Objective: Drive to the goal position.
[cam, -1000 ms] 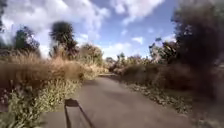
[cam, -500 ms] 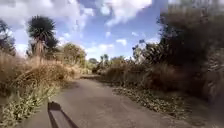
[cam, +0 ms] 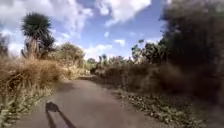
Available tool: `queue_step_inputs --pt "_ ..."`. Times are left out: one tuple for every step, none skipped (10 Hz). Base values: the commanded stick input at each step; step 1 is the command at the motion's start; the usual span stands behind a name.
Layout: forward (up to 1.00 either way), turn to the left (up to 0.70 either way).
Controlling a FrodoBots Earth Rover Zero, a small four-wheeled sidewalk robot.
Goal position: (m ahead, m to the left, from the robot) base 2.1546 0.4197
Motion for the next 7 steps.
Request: queue_step_inputs --pt "0.70 0.35" --pt "0.70 0.35" --pt "0.70 0.35" --pt "0.70 0.35" --pt "0.70 0.35" --pt "0.70 0.35" --pt "0.70 0.35"
